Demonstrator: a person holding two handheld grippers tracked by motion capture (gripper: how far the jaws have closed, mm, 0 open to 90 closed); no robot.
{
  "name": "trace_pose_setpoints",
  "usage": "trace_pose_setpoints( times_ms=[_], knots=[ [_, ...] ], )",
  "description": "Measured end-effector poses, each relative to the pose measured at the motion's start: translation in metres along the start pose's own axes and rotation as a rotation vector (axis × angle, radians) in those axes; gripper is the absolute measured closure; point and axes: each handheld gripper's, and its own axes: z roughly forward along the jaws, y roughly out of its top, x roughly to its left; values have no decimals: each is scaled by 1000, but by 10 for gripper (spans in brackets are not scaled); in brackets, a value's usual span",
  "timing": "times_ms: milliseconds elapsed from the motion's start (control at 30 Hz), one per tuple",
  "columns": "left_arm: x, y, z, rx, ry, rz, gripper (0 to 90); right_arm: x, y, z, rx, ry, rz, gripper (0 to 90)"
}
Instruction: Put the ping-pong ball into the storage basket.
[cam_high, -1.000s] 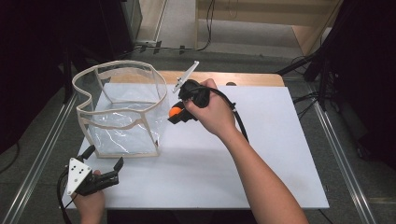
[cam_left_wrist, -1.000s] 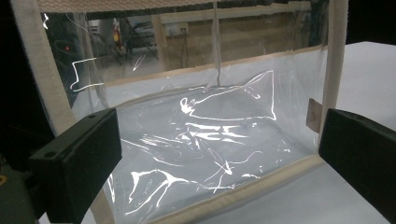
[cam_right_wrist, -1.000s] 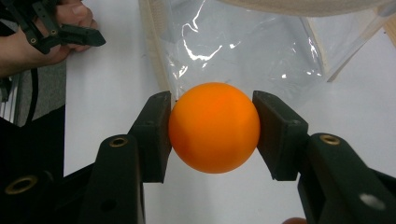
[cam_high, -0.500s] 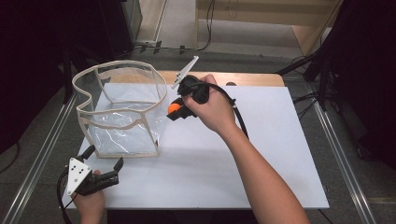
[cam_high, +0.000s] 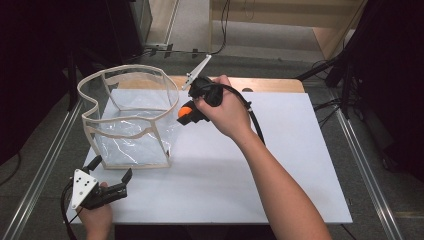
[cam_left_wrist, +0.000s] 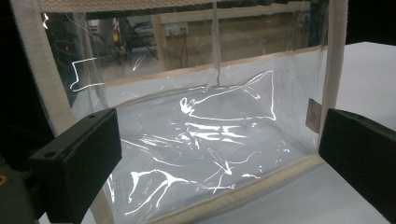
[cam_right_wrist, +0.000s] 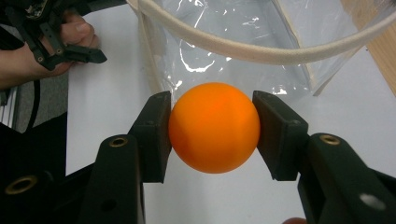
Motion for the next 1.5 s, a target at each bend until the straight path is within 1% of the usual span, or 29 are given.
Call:
trace_pose_setpoints(
  times_ms=[533,633,667,867,900,1033,1333,1433,1500],
  knots=[
    [0,0,0,0,-1,1,1,-3,5,-8,-8,-6,4,476],
    [0,0,0,-1,0,1,1,-2,8,-9,-10,-8,0,476],
    [0,0,0,0,1,0,1,-2,9,-9,-12,-9,-8,476],
    [0,0,0,0,1,0,1,-3,14,-9,-8,-11,-6,476],
    [0,0,0,0,1,0,1,-3,15,-8,-15,-10,-3,476],
    [0,0,0,-1,0,-2,1,-4,18,-8,-16,-10,-6,476],
    [1,0,0,-3,0,-5,1,-2,26,-10,-15,-13,-17,476],
    [1,0,0,-4,-1,-6,1,-2,29,-10,-17,-17,-27,476],
    [1,0,0,-2,-2,-3,1,-1,31,-11,-14,-17,-21,476]
  ],
)
